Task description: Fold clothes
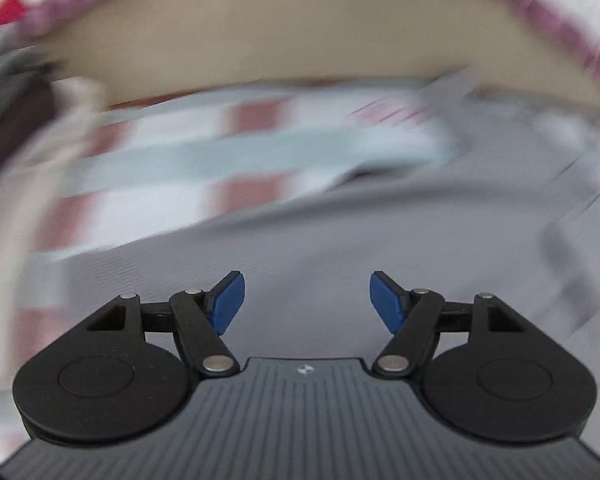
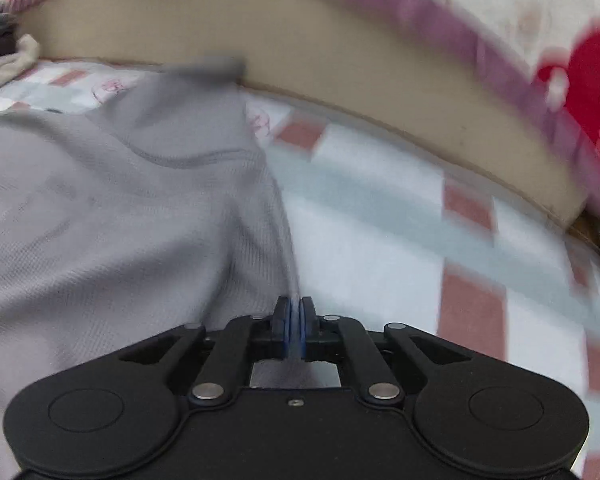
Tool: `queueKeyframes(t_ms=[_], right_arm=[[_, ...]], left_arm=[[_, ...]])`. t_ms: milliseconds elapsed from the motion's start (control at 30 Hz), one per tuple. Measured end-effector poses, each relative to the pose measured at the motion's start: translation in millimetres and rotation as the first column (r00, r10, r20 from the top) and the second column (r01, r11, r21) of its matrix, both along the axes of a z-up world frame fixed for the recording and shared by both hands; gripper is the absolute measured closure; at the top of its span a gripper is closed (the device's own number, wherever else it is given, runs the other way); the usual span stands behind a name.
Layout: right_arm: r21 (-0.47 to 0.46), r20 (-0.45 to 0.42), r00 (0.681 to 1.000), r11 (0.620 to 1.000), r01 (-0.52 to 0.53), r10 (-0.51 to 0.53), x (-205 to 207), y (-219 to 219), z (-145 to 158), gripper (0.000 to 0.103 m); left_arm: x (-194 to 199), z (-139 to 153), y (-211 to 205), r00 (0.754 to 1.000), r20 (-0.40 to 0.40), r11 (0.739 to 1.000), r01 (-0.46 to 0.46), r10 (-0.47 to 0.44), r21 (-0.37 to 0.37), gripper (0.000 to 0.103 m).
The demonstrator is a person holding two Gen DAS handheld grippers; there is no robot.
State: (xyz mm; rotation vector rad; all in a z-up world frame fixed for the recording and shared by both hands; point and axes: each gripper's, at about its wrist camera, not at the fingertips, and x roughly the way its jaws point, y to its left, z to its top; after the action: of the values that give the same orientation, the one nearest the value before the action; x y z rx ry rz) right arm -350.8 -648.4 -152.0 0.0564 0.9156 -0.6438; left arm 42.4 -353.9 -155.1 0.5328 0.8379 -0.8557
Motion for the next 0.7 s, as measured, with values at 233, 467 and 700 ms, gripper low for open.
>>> queueKeyframes(t_ms=[233, 467, 700], right_arm=[[0.055, 0.098, 0.949, 0.954, 0.296, -0.300, -15, 6, 43, 0.072], [0.500, 0.301, 0.892, 0.852, 0.153, -0.337, -20, 40, 57, 0.046], [0.559, 0.241, 0.941, 0.826, 0.065, -0.238, 45, 77, 46, 0.045]], left_arm=[[48, 4, 153, 0.972, -0.124, 0.967, -0.215, 0.199, -0.136, 0.034], [61, 7, 152, 0.983, -0.176, 0.949, -0.098, 0.046, -0.299, 0.035], [68, -24, 118, 0.976, -0.196, 0.952, 0.030, -0.093, -0.306, 0.034]])
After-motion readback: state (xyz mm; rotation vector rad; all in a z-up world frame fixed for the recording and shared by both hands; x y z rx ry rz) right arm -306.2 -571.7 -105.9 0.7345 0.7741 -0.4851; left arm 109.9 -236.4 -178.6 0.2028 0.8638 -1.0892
